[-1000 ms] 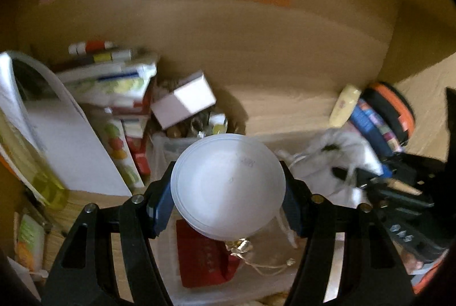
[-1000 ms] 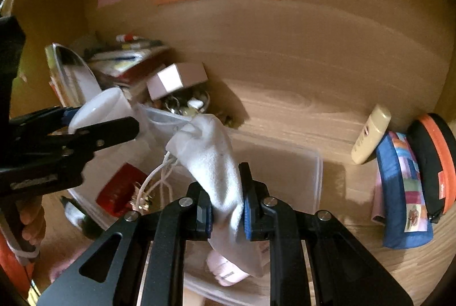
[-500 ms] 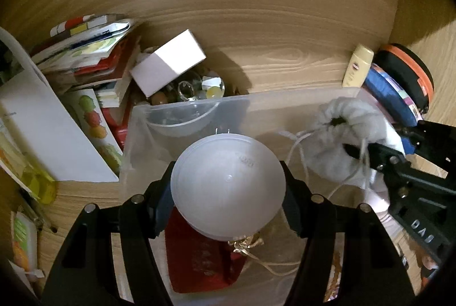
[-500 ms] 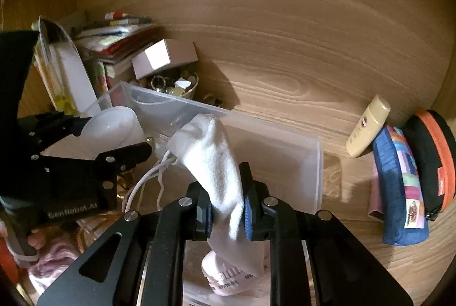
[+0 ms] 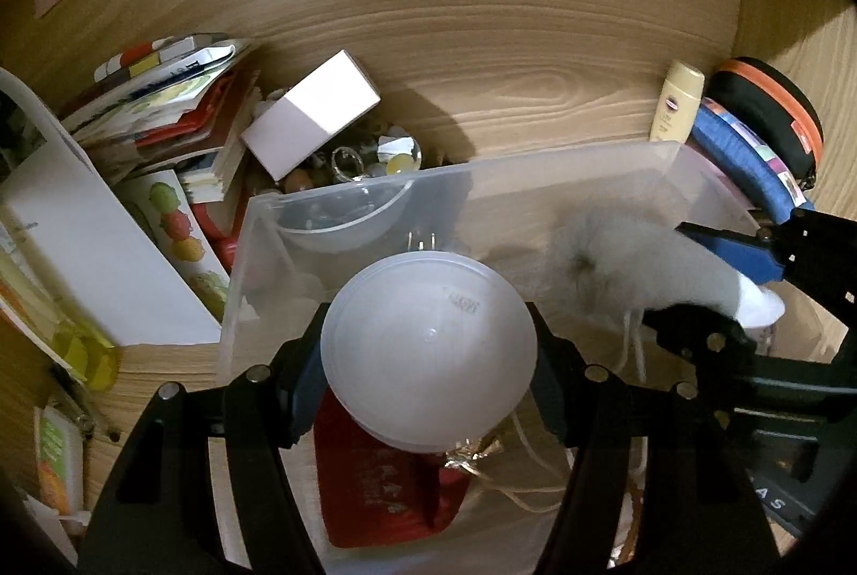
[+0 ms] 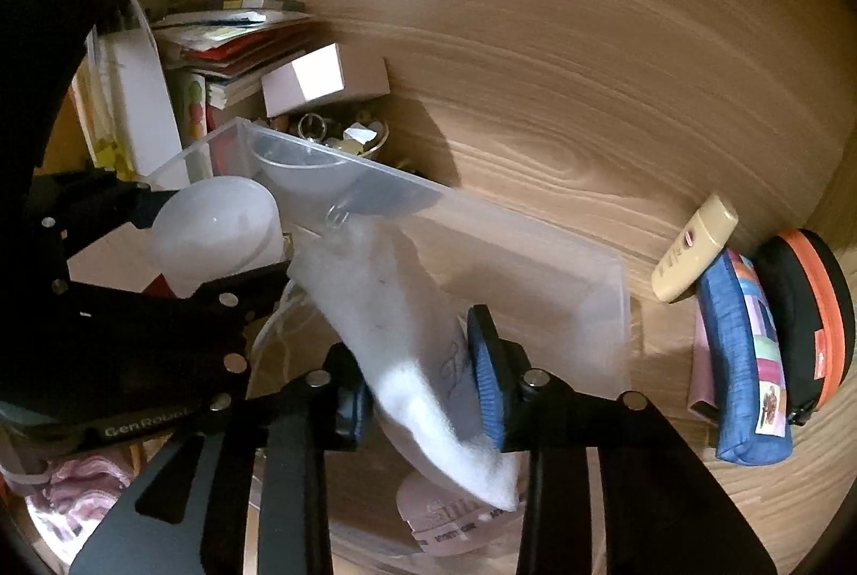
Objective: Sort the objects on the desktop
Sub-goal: 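Lower the white lid and cloth bag into the clear box and release both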
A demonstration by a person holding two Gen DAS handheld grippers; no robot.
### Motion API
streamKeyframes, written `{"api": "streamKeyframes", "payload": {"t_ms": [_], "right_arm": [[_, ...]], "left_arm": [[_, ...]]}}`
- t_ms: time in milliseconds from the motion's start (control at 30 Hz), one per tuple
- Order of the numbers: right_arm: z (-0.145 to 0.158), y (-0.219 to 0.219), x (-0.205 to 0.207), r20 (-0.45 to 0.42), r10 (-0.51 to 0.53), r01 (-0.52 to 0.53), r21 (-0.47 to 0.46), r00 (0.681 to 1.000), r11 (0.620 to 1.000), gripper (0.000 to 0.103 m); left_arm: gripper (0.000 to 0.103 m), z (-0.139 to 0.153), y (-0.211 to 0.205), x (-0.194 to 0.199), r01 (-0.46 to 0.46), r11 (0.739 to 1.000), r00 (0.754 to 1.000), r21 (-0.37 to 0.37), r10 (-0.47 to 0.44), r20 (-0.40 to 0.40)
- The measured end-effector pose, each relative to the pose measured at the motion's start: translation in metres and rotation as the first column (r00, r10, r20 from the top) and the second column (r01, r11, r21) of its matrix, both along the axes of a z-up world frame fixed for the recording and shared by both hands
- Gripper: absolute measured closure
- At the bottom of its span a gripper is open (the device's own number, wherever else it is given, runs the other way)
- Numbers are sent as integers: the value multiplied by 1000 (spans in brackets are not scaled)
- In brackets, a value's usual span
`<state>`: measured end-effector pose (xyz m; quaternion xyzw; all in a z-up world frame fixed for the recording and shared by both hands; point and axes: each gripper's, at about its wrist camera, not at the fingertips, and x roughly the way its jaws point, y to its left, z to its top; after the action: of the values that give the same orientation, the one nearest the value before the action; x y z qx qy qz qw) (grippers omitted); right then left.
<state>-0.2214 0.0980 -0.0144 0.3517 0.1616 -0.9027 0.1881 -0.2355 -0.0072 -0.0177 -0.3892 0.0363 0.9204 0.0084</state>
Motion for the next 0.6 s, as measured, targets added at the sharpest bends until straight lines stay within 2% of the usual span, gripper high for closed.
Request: {"api": "streamKeyframes", "payload": {"t_ms": [133,267,433,600], "right_arm": [[-4,4,-6,47,-14,15,-13,999,1000,58],[-7,8,-11,71,-28,29,-23,997,999,46],[-5,11,-11,78,-35,36,-21,996,999,38],[-3,14,-13,91,-36,39,-22,995,999,30]], "left_arm": [[38,0,-1,3,-14,1000,1000,-25,14,-2],[36,1,-5,4,-13,1000,1000,-4,13,3],[35,2,-7,6,-2,1000,1000,19,2,16],[30,6,-9,9,0,999,1000,32,-1,9]]}}
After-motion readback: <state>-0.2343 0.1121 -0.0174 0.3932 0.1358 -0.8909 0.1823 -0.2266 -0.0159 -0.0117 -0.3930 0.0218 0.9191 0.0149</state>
